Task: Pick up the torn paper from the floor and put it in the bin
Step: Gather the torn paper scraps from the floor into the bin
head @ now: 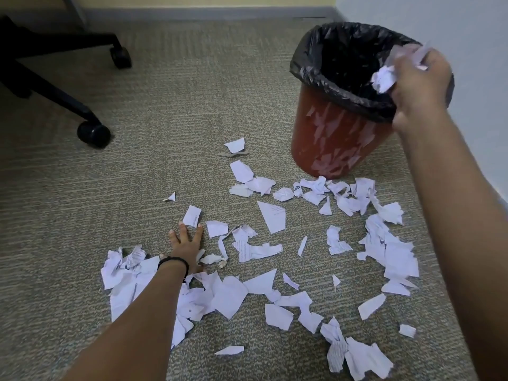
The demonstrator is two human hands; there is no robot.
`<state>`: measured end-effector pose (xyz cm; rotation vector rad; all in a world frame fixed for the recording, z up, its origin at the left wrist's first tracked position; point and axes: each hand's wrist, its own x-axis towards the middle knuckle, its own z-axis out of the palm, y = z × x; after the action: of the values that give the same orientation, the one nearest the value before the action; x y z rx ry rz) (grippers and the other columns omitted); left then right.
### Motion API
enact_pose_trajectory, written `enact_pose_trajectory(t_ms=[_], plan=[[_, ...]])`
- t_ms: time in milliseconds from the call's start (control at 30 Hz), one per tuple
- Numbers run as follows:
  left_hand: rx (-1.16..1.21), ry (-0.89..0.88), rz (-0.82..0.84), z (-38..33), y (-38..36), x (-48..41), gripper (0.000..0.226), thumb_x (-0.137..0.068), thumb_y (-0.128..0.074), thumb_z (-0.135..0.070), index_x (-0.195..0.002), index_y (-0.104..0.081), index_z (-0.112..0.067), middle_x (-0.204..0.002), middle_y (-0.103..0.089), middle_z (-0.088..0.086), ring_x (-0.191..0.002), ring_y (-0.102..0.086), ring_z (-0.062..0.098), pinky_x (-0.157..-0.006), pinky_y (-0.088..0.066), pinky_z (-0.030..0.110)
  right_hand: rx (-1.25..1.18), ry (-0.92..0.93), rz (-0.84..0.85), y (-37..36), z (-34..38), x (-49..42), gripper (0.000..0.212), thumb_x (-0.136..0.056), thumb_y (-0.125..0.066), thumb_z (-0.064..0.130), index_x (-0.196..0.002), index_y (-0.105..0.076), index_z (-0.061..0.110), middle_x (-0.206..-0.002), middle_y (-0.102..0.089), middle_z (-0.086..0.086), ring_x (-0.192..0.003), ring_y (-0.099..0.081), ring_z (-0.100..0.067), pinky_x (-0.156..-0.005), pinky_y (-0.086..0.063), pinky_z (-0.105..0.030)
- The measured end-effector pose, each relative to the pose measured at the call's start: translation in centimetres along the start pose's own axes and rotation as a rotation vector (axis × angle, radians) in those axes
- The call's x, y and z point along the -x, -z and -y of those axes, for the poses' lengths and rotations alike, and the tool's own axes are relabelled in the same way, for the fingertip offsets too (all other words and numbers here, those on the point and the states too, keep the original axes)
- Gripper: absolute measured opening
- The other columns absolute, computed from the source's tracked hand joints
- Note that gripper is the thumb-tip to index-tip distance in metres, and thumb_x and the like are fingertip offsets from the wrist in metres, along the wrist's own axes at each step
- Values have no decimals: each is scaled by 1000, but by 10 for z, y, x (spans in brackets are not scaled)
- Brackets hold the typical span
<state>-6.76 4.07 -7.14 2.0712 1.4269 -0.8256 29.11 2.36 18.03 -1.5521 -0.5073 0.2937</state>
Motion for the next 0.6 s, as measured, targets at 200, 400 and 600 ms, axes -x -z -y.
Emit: enact_pose_trajectory(t_ms=[200, 400, 600], plan=[[60, -7, 7, 5, -3, -5, 102, -88, -65, -24, -148, 17, -23, -151, 29, 20, -140, 20, 47, -113, -20, 60, 403, 82, 62, 9, -14, 0, 60, -79, -57, 19, -136, -44, 30, -135, -30, 1, -136, -35, -23, -107, -40, -30], [-65, -3, 24, -3, 3, 0, 101, -89, -61, -34, -147, 20, -18, -151, 27, 25, -139, 15, 50, -115, -14, 53, 403, 389, 28, 42, -51, 97, 32, -86, -46, -1, -109, -62, 16, -145, -31, -5, -132, -32, -4, -91, -37, 1], [-124, -23, 122, 6, 13, 3, 97, -90, -54, -47, -147, 21, -26, -152, 30, 18, -142, 16, 44, -115, -13, 54, 844, -7, 636, 124, -167, 147, 29, -91, -55, 8, -119, -57, 10, -111, -50, -7, -114, -52, -26, -90, -44, -32]])
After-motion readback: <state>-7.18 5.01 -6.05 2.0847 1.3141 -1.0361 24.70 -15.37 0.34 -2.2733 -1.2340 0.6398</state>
